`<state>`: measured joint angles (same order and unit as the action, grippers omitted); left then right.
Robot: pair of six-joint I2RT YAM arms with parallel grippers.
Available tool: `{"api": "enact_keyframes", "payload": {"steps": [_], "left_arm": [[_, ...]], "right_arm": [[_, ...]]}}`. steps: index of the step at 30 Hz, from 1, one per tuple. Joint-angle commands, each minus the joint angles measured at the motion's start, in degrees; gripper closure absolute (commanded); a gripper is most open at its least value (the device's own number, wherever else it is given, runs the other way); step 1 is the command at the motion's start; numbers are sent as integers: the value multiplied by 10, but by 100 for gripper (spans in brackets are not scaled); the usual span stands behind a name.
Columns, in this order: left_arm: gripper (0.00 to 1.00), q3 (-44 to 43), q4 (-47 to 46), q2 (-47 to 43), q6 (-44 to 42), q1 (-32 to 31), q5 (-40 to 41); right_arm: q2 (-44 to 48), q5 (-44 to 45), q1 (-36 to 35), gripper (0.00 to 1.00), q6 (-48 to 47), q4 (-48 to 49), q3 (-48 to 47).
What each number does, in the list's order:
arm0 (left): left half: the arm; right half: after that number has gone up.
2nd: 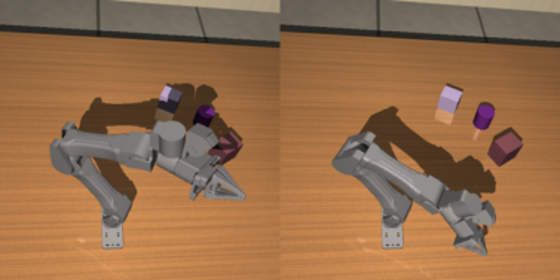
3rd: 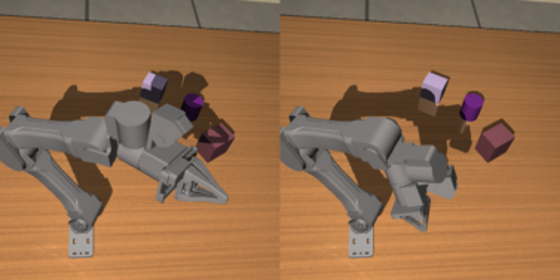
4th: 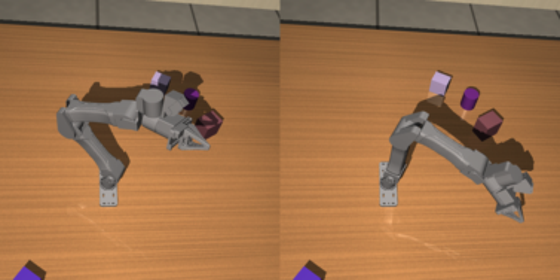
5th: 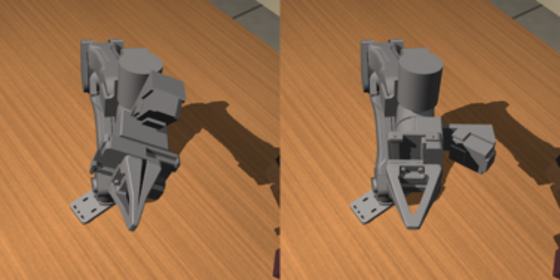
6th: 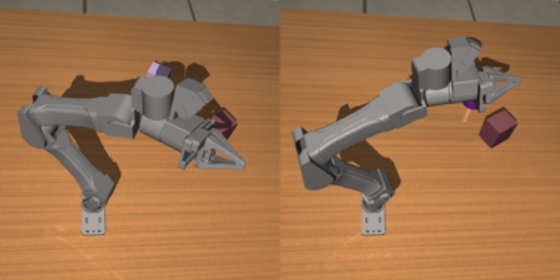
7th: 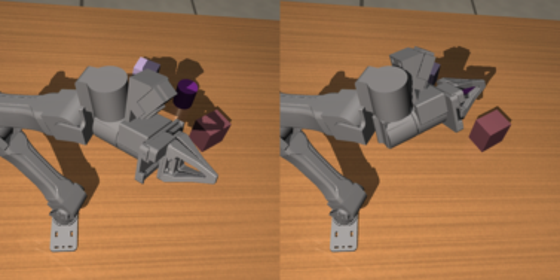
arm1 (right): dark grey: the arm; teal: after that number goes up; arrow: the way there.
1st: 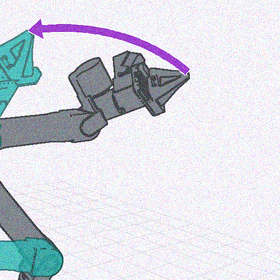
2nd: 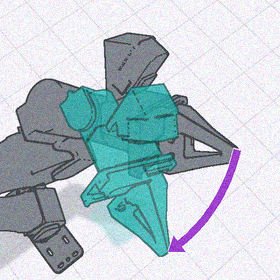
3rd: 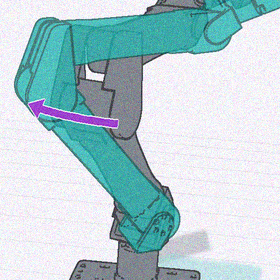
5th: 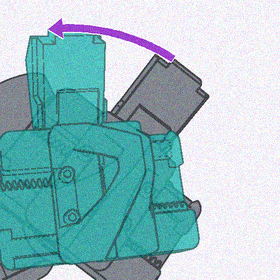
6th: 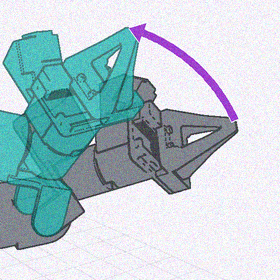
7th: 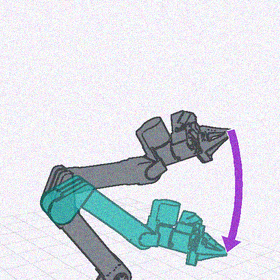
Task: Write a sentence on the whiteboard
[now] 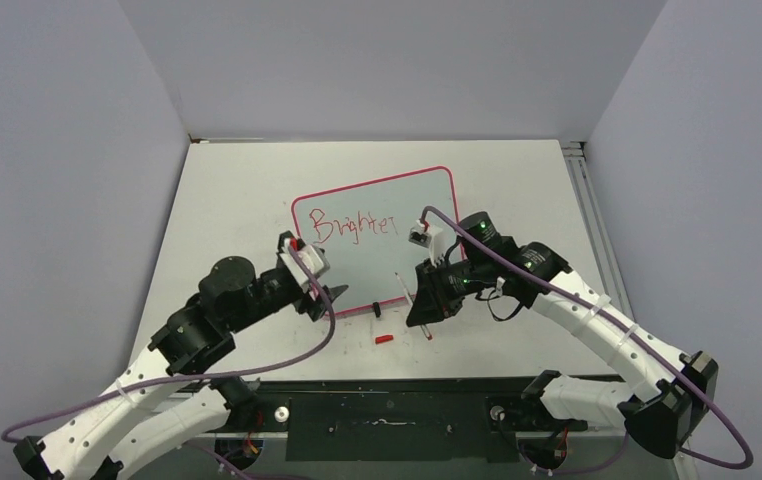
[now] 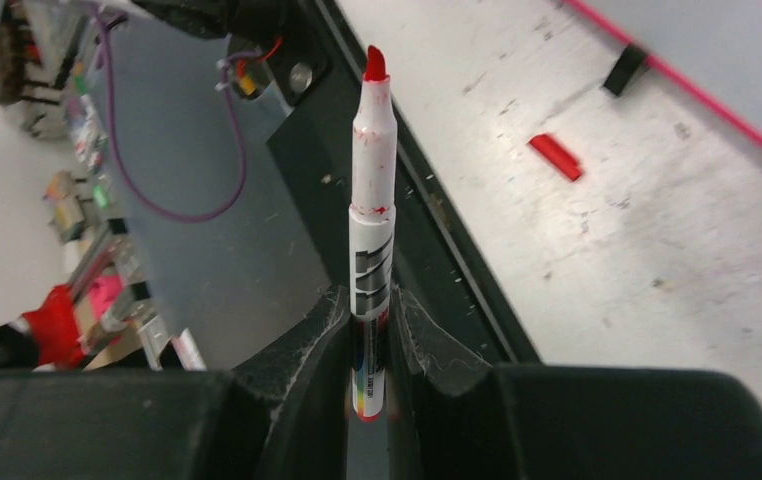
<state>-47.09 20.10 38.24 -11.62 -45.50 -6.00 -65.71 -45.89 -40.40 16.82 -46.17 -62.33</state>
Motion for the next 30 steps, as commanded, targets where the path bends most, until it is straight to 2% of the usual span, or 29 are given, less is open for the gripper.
{"api": "enact_keyframes", "payload": {"steps": [1,7,11,17,19,22,27,30], "left_arm": [[30,-23,63,1,-83,-112,32],[35,-5,38,46,-125,-249,81],[36,7,12,80,-153,-301,100],[37,-4,-3,125,-168,-364,125],[37,-5,-2,135,-172,-380,138],[44,-4,1,143,-171,-391,140],[55,-1,12,150,-167,-398,147],[57,4,11,151,-169,-398,145]], "right_arm": [[-9,-118,2,95,55,5,38],[-24,-175,-31,95,128,74,86],[-35,-198,-59,95,164,115,98],[-70,-212,-90,95,149,97,90],[-86,-212,-98,95,123,71,80],[-103,-210,-100,95,96,43,65],[-109,-222,-101,95,93,42,51],[-108,-225,-103,95,94,40,46]]}}
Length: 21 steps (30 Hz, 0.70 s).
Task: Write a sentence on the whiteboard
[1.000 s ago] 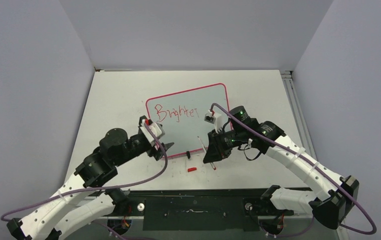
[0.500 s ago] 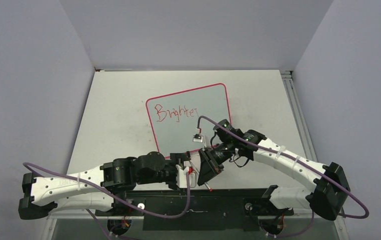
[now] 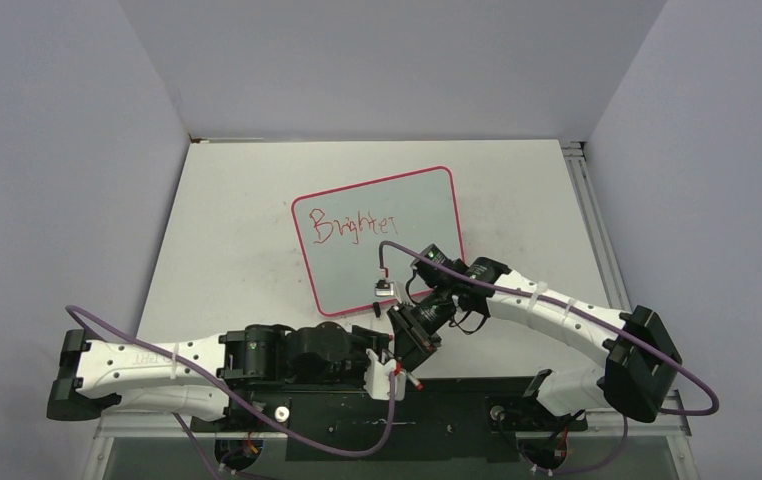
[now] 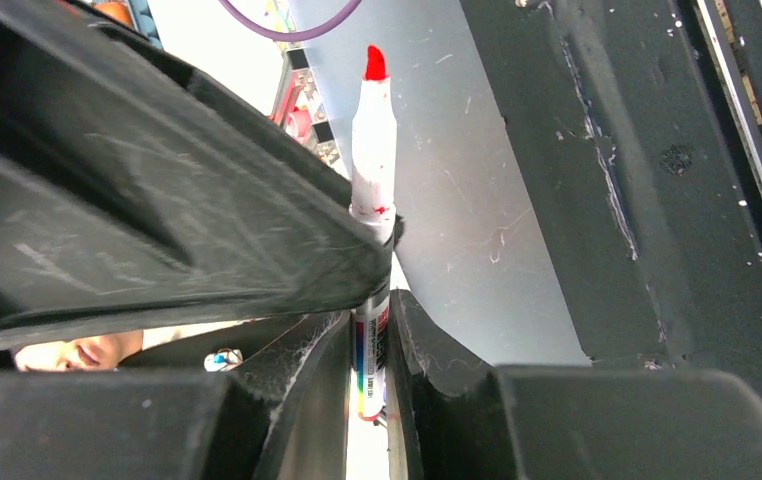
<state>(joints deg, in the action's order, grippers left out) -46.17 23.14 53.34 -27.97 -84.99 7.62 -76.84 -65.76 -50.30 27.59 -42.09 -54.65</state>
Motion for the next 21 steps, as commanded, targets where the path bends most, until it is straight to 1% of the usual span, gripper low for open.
{"api": "enact_keyframes", "payload": {"steps": [1,4,7,9,12,15,19,21], "left_arm": [[57,-5,-20,0,-6,-4,8],[58,0,-23,4,-10,-4,15],[64,2,-28,8,-10,-9,23],[70,3,-34,10,-4,-13,26],[85,2,-39,18,9,-16,29],[100,-1,-34,29,21,-17,30],[100,4,-39,34,33,-16,41],[100,11,-49,33,46,-16,50]], "right_arm": [[5,-26,-5,95,-14,-1,-32],[7,-29,-8,95,-12,-2,-35],[7,-29,-12,95,-12,-3,-42],[5,-27,-12,95,-17,-6,-44],[4,-19,-11,94,-21,-7,-47],[8,-4,-4,90,-32,-10,-52],[22,16,48,81,-62,-32,-58],[31,32,81,73,-82,-61,-64]]}}
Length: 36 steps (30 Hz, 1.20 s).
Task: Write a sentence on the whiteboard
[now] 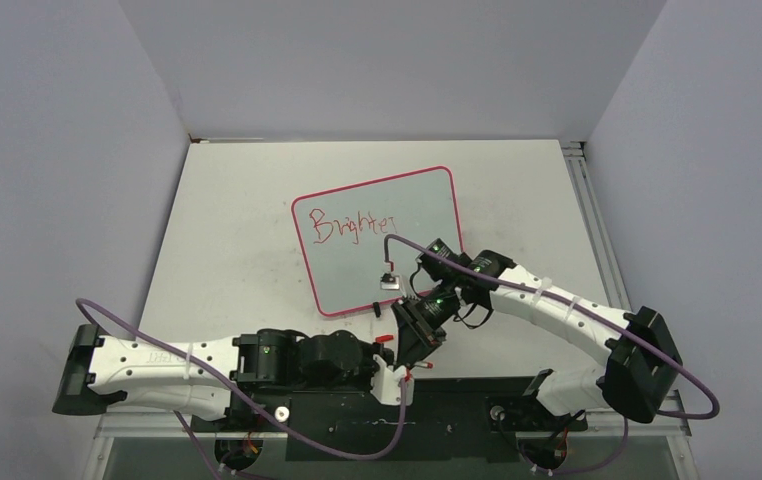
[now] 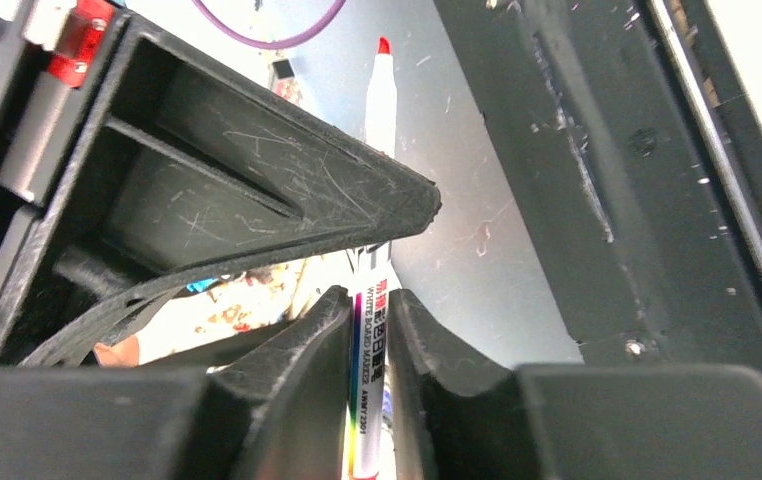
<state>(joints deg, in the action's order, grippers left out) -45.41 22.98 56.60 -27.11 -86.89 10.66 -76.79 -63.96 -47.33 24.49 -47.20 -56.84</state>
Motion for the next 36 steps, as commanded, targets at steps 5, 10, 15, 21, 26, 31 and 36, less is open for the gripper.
{"api": "enact_keyframes", "payload": {"steps": [5,10,15,21,26,31,36], "left_arm": [[100,25,-84,-11,72,19,45],[100,32,-101,-33,99,63,20],[100,39,-118,-60,129,144,-56],[100,43,-129,-65,154,227,-129],[100,8,-96,-43,167,285,-234],[100,7,-101,-50,188,324,-317],[100,3,-87,-35,210,341,-405]], "right_arm": [[68,100,88,47,-62,-39,-65],[129,157,147,25,-32,6,-76],[181,206,214,14,-33,62,-96],[271,325,218,10,-4,168,-84],[319,350,218,10,5,159,-80],[364,373,218,10,-2,125,-40],[394,320,219,10,17,127,22]]}}
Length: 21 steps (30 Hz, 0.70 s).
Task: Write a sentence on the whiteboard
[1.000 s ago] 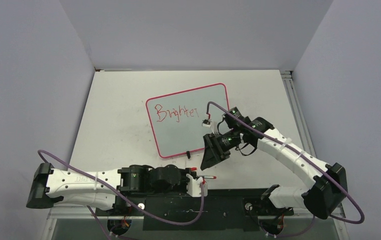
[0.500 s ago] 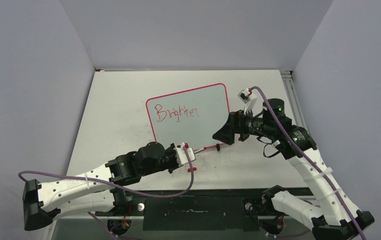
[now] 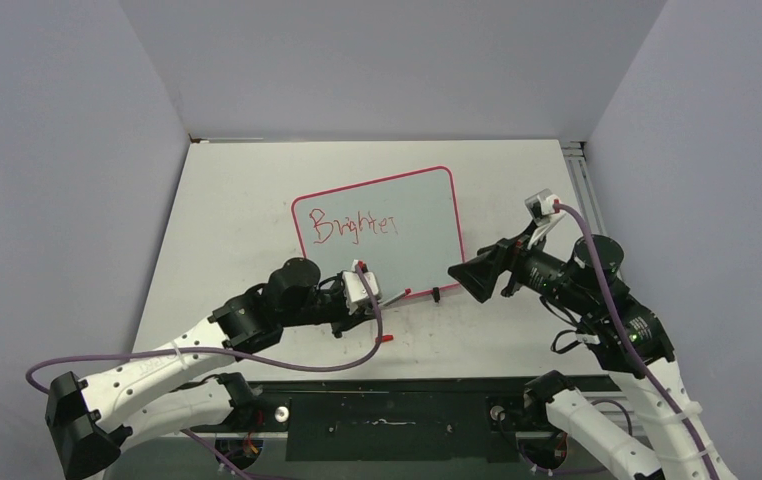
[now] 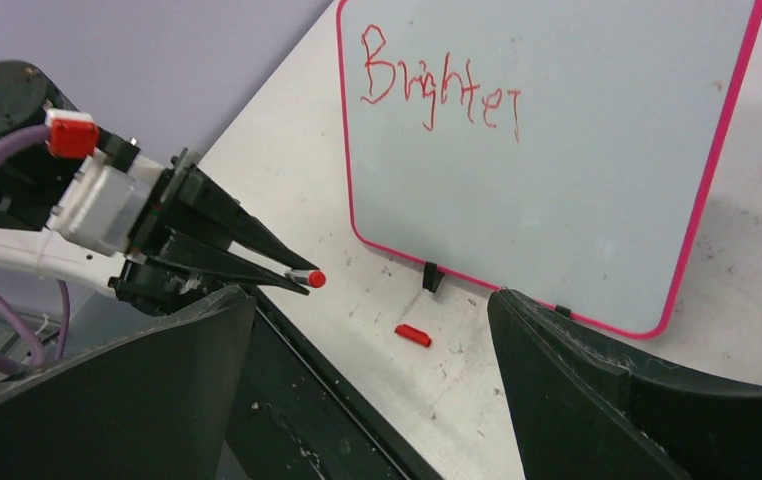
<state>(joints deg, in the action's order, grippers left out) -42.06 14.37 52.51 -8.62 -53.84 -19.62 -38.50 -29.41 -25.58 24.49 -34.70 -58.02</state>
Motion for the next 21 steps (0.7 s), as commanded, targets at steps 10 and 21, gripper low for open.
{"api": "enact_keyframes", "payload": {"steps": [10,21], "left_arm": [[100,-47,28,44,22,23,-159],[100,-53,35,72,23,23,-172]], "right_arm": [[25,-180,1,10,83,100,142],[-47,-182,-74,33,98,159,163]]}}
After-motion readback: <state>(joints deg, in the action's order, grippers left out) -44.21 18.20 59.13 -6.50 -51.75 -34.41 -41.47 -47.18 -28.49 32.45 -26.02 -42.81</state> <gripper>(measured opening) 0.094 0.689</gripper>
